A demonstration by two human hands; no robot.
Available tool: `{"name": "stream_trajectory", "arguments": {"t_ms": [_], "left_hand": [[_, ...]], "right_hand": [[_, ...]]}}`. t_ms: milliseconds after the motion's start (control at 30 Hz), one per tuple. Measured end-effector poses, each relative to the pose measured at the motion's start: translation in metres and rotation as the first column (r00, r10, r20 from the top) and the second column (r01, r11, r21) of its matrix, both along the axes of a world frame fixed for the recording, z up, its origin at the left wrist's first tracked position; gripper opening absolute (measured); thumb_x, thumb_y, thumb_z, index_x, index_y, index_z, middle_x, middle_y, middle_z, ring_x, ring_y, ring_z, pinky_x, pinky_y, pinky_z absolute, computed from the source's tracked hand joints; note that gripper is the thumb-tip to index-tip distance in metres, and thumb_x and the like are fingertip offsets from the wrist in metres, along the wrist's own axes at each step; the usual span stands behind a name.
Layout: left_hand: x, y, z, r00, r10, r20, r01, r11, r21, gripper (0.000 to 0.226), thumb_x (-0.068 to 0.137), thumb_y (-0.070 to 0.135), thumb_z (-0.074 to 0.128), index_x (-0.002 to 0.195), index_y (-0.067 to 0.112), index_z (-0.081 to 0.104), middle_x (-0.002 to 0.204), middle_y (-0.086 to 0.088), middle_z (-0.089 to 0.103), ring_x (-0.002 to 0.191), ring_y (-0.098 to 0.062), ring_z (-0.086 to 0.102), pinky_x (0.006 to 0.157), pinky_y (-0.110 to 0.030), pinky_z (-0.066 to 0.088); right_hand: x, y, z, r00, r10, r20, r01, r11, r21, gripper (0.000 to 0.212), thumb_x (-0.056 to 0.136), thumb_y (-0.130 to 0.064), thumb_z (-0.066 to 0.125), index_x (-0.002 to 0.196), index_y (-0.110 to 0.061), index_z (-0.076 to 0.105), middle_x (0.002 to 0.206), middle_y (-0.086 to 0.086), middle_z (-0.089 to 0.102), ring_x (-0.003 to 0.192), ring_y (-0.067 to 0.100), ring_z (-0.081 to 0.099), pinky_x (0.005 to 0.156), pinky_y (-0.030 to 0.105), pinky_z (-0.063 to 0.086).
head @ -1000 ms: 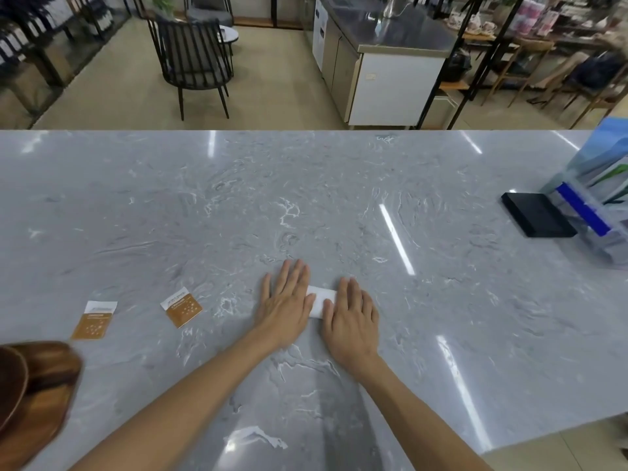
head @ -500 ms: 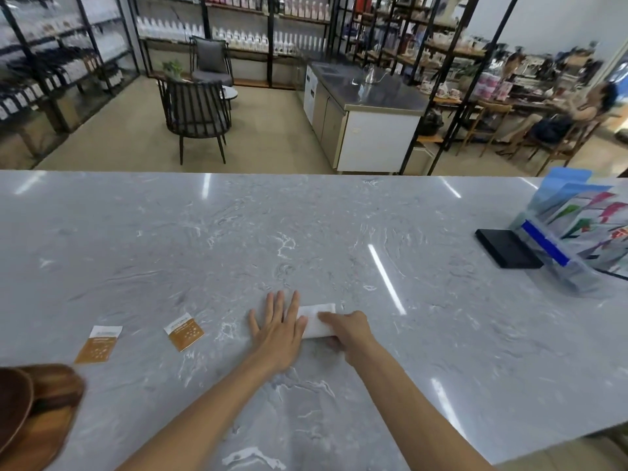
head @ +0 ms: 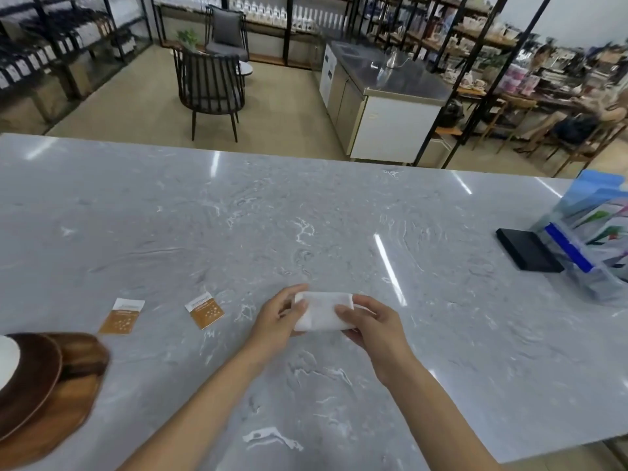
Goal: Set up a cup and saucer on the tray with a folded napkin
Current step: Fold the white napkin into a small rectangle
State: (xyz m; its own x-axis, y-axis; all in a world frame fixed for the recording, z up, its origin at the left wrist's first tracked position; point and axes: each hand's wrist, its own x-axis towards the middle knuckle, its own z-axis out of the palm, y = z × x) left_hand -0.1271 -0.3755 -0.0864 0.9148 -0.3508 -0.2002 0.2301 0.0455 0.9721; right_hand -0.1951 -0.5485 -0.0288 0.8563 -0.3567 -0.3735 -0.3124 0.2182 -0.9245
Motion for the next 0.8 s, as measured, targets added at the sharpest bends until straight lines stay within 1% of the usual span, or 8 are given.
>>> {"name": "stream_trajectory", "arguments": {"t_ms": [100,200,300,400,533,600,667,800], "left_hand": [[-0.011,0.018,0.013,0.993,0.003,-0.116,-0.016,0.994,-0.110,0.027,0.096,0.013,0.066,0.122,0.018,0.068,0.120,-0.016,0.071,0.104,-0.023,0.068,0.089,-0.043,0.057],[-0.025,0.035,0.024,0.983,-0.007,-0.185,-0.027,0.982,-0.184,0.030,0.091,0.010,0.069,0.120,0.007,0.069,0.119,-0.017,0.073,0.106,-0.025,0.070,0.092,-0.040,0.056],[-0.039,0.049,0.026,0.977,-0.041,-0.210,0.006,0.986,-0.167,0.029,0.090,0.010,0.070,0.119,0.004,0.070,0.119,-0.020,0.073,0.113,-0.032,0.070,0.099,-0.044,0.055],[-0.052,0.063,0.024,0.965,-0.132,-0.228,0.112,0.989,-0.100,0.030,0.091,0.016,0.071,0.121,0.009,0.067,0.117,-0.019,0.074,0.111,-0.034,0.071,0.101,-0.045,0.055],[-0.072,0.084,0.027,0.938,-0.202,-0.283,0.165,0.975,-0.149,0.040,0.082,0.024,0.079,0.120,0.015,0.068,0.113,-0.015,0.076,0.104,-0.032,0.074,0.088,-0.039,0.060],[-0.085,0.095,0.028,0.948,-0.191,-0.253,0.160,0.977,-0.139,0.042,0.077,0.028,0.081,0.117,0.016,0.071,0.114,-0.015,0.075,0.106,-0.033,0.073,0.091,-0.041,0.059],[-0.100,0.109,0.029,0.958,-0.174,-0.229,0.144,0.979,-0.144,0.041,0.075,0.029,0.083,0.113,0.016,0.074,0.115,-0.014,0.075,0.108,-0.032,0.072,0.091,-0.039,0.060],[-0.131,0.143,0.033,0.975,-0.139,-0.172,0.117,0.984,-0.134,0.032,0.073,0.025,0.085,0.104,0.020,0.078,0.109,-0.010,0.078,0.100,-0.026,0.075,0.079,-0.031,0.061]], "right_hand": [[-0.013,0.005,0.005,0.999,0.050,0.018,-0.050,0.998,0.028,0.023,0.085,-0.007,0.078,0.108,-0.009,0.076,0.100,0.012,0.080,0.096,0.023,0.077,0.083,0.030,0.063],[-0.027,0.013,0.006,0.998,0.057,0.032,-0.059,0.995,0.082,0.024,0.086,-0.005,0.077,0.110,-0.011,0.076,0.100,0.011,0.080,0.097,0.022,0.076,0.085,0.029,0.062],[-0.043,0.025,0.007,0.998,0.049,0.035,-0.052,0.994,0.091,0.024,0.087,-0.007,0.077,0.110,-0.011,0.076,0.102,0.012,0.080,0.098,0.024,0.076,0.081,0.028,0.062],[-0.063,0.039,0.009,0.996,0.036,0.081,-0.037,0.999,0.015,0.019,0.087,-0.008,0.078,0.104,-0.015,0.078,0.099,0.012,0.080,0.097,0.026,0.077,0.076,0.025,0.061],[-0.095,0.058,0.011,0.990,0.039,0.134,-0.033,0.998,-0.047,0.016,0.088,-0.012,0.078,0.101,-0.021,0.080,0.100,0.009,0.080,0.098,0.025,0.076,0.082,0.030,0.062],[-0.112,0.070,0.010,0.991,0.028,0.133,-0.023,0.999,-0.033,0.016,0.088,-0.016,0.078,0.103,-0.022,0.079,0.103,0.009,0.080,0.101,0.025,0.075,0.086,0.034,0.062],[-0.131,0.086,0.010,0.990,0.011,0.143,-0.011,1.000,0.000,0.017,0.089,-0.020,0.077,0.106,-0.022,0.079,0.107,0.008,0.079,0.105,0.023,0.074,0.086,0.031,0.061],[-0.168,0.121,0.005,0.986,-0.013,0.164,0.009,1.000,0.025,0.022,0.091,-0.026,0.075,0.112,-0.021,0.077,0.114,0.006,0.077,0.110,0.021,0.072,0.088,0.031,0.060]]}}
